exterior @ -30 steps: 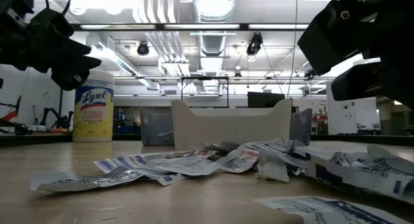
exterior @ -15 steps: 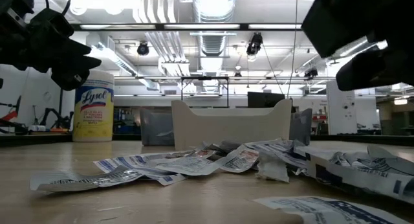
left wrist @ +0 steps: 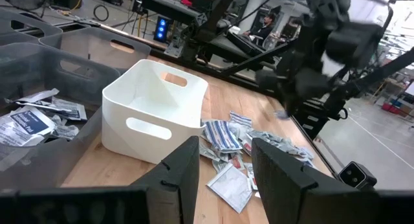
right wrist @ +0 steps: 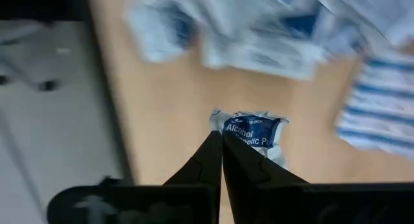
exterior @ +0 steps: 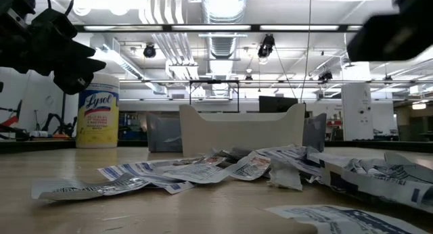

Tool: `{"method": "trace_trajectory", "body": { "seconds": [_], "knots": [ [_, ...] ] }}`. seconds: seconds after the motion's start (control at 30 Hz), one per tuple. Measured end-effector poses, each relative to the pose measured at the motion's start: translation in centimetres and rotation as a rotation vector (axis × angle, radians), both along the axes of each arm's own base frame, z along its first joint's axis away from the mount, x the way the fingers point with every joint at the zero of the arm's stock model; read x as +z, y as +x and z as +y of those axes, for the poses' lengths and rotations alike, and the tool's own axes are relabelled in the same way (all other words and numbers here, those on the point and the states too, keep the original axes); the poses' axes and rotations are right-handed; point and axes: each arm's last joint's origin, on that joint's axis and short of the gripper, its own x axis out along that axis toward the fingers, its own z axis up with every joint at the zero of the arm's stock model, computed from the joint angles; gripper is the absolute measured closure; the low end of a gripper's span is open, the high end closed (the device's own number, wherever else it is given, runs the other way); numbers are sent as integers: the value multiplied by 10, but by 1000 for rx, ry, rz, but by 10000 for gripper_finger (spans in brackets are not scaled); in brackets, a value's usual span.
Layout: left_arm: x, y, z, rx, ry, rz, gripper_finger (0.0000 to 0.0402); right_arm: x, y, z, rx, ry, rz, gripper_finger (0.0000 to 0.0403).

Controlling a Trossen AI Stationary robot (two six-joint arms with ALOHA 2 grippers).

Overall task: Pick & Place First Aid Supplies
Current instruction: Put the alcohol pad into the left black bin

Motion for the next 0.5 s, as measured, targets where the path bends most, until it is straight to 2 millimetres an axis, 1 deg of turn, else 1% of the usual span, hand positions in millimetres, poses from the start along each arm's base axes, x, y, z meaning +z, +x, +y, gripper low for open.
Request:
{"method": "trace_trajectory", "body": {
  "seconds": [0.1, 0.2, 0.37, 0.5],
  "knots": [
    [0, 0, 0, 0, 0, -1, 266, 22, 3, -2, 22, 82, -111, 395],
    [0, 0, 0, 0, 0, -3, 266, 45, 7, -10, 43, 139, -238, 395],
    [0, 0, 0, 1, -1, -3, 266, 80, 12, -32, 74, 188, -415, 395],
    [0, 0, 0, 1, -1, -4, 266, 103, 15, -51, 112, 200, -553, 395]
  ]
}}
